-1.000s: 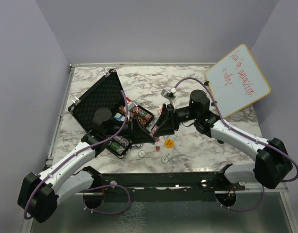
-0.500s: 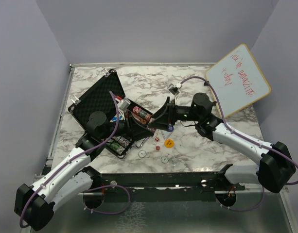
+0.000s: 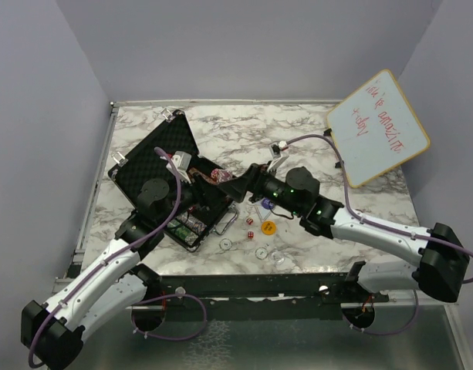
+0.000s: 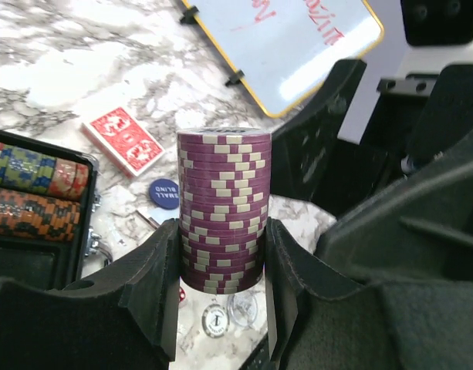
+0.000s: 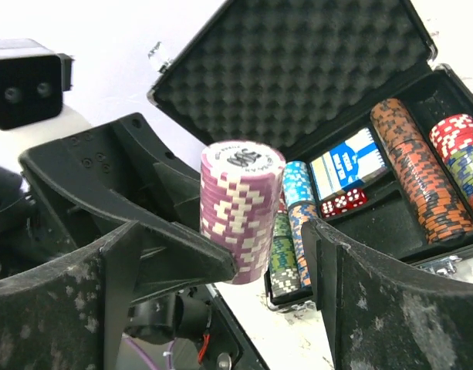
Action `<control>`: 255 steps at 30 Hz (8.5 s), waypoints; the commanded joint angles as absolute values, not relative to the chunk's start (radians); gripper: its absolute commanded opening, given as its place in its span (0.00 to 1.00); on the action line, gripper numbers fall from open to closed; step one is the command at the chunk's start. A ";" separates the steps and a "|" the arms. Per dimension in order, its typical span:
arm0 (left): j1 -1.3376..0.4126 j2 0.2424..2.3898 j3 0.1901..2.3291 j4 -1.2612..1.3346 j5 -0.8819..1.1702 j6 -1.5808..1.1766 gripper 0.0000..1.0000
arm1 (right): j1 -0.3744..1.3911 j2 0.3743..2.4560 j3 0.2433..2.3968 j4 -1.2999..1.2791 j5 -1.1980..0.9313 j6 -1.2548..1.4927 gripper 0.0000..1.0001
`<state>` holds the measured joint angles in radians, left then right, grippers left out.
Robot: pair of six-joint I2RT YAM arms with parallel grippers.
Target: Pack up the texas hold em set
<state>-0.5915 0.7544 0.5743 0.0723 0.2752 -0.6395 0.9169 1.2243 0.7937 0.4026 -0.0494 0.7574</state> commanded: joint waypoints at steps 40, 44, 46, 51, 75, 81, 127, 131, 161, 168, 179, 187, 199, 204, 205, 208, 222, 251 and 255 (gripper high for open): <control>-0.595 0.571 0.449 0.257 0.053 -0.802 0.00 | 0.977 1.513 1.064 0.285 0.008 0.786 0.39; -0.595 0.555 0.457 0.235 0.056 -0.788 0.04 | 0.977 1.540 1.105 0.263 -0.017 0.744 0.40; -0.595 0.548 0.468 0.204 0.045 -0.780 0.06 | 0.977 1.555 1.135 0.248 -0.030 0.721 0.40; -0.595 0.538 0.471 0.173 0.028 -0.787 0.46 | 0.976 1.587 1.197 0.218 -0.039 0.692 0.22; -0.595 0.289 0.731 -0.413 -0.578 -0.554 0.99 | 0.844 1.940 1.646 -0.072 -0.108 0.192 0.19; -0.595 0.374 0.764 -0.405 -0.605 -0.558 0.99 | 0.801 2.129 1.814 -0.150 -0.228 0.071 0.20; -0.594 0.397 0.696 -0.405 -0.588 -0.604 0.99 | 0.726 2.463 2.195 -0.372 -0.460 -0.035 0.77; -0.594 0.399 0.694 -0.405 -0.588 -0.606 0.99 | 0.726 2.460 2.201 -0.365 -0.437 -0.030 0.68; -0.594 0.426 0.681 -0.372 -0.421 -0.575 0.99 | 0.717 1.806 1.308 -0.283 0.237 0.288 0.93; -0.594 0.434 0.678 -0.366 -0.399 -0.575 0.99 | 0.690 1.916 1.363 -0.321 0.242 0.328 0.92; -0.594 0.427 0.672 -0.366 -0.400 -0.575 0.99 | 0.644 1.943 1.371 -0.321 0.230 0.317 0.79; -0.594 0.437 0.671 -0.366 -0.400 -0.580 0.99 | 0.613 1.981 1.378 -0.337 0.258 0.301 0.87; -0.594 0.448 0.671 -0.365 -0.400 -0.581 0.99 | 0.591 2.071 1.443 -0.376 0.106 0.228 0.89; -0.594 0.450 0.671 -0.365 -0.395 -0.581 0.99 | 0.591 2.024 1.408 -0.310 0.228 0.250 0.64; -0.594 0.452 0.670 -0.364 -0.391 -0.579 0.99 | 0.591 1.998 1.381 -0.279 0.245 0.255 0.62; -0.594 0.463 0.669 -0.360 -0.376 -0.577 0.99 | 0.591 1.911 1.320 -0.200 0.243 0.275 0.59; -0.594 0.578 0.646 -0.313 -0.225 -0.600 0.98 | 0.703 1.601 1.061 0.040 0.269 0.895 0.51; -0.595 0.803 0.299 0.403 0.157 -0.798 0.63 | 0.906 1.540 0.956 0.039 0.185 1.660 0.51; -0.595 0.820 0.307 0.402 0.175 -0.817 0.45 | 0.906 1.544 0.956 0.029 0.186 1.668 0.52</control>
<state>-0.5941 0.8085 0.2821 0.3744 0.1356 -0.8040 0.8993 1.5345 0.9253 0.0547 0.1917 1.6306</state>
